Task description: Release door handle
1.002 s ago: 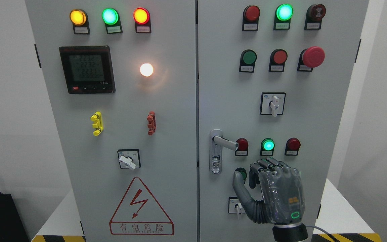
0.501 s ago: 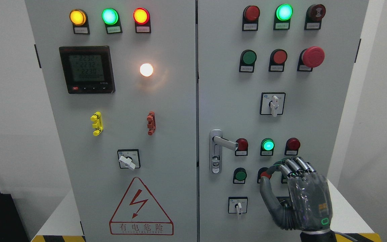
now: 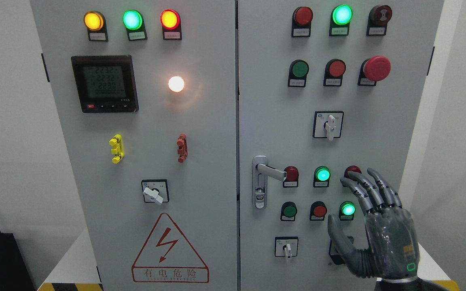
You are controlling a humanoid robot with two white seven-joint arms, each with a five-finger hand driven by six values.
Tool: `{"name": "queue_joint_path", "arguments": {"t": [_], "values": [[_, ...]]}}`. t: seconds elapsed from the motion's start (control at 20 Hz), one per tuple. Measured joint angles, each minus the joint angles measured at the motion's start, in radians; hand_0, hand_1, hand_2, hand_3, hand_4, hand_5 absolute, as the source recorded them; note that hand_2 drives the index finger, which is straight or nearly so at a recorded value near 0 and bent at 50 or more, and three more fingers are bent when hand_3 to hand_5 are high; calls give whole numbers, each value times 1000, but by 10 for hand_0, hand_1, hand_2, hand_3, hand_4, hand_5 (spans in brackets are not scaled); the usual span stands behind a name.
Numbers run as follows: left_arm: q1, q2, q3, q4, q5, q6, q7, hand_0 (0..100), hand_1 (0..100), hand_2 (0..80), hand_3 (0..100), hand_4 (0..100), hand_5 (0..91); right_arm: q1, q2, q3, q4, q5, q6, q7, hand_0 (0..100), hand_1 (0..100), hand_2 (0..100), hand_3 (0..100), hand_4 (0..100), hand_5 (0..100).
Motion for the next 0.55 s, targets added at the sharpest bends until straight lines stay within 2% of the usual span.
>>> {"name": "queue_joint_path", "arguments": {"t": [0.55], "values": [[0, 0, 0, 0, 0, 0, 0, 120, 389, 0, 0, 0, 0, 14, -27, -9, -10, -7, 0, -4, 544, 142, 0, 0, 0, 0]]}}
